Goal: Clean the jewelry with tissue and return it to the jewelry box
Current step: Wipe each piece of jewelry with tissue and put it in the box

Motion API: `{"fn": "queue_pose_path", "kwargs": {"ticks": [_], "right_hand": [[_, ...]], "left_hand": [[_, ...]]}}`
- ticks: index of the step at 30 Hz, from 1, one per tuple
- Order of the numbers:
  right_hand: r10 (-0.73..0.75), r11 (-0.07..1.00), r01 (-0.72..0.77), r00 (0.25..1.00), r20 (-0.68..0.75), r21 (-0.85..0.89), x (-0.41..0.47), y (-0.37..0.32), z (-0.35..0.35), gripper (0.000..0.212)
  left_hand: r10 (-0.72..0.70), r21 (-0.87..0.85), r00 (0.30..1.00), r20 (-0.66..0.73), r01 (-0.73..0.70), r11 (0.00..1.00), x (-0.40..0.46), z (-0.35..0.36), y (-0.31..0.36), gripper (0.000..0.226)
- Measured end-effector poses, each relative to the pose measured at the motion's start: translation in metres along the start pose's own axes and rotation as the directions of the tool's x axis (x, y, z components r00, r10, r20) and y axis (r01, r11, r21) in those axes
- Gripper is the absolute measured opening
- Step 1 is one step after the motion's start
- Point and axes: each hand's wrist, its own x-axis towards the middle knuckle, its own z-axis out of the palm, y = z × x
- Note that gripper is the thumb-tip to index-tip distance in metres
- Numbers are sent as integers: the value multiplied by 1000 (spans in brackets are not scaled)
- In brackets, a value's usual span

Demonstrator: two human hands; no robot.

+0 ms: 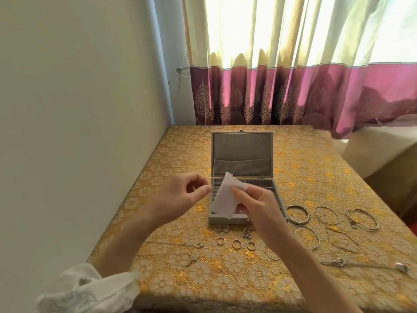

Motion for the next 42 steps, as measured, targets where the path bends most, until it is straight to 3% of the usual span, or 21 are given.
{"fn": "queue_pose_path", "kwargs": {"ticks": [4,7,11,15,21,29,32,38,42], "right_hand": [[-68,998,66,994,88,21,-10,-13,5,19],[13,980,-43,988,153,196,-13,-13,2,18],[160,783,-322,931,327,533,-14,-9,-5,35],[278,648,-407,913,298,644,-18,-9,-8,26],[226,794,-380,909,349,475,-21,-1,-8,33],[277,804,-433,879,387,407,-24,5,-13,26],[253,843,-395,891,378,365,-28,7,-14,18],[217,942,-278,931,294,185,-38,15,-13,23],[163,980,-185,961,225,77,-46,16,-11,24]], "left_hand": [[87,48,996,-7,-86,995,-4,1,13,7],[97,13,994,-53,-96,995,-7,2,16,4],[104,-14,992,-71,-105,994,-12,8,14,6],[87,-65,994,-58,-91,994,-15,15,10,7],[99,-72,993,-71,-104,992,-19,29,13,6],[112,-47,993,-29,-113,992,-20,38,15,5],[85,-53,996,25,-84,995,-23,38,13,11],[35,-87,997,69,-29,996,-32,41,5,6],[-60,-187,992,115,81,979,-38,40,2,4]]}}
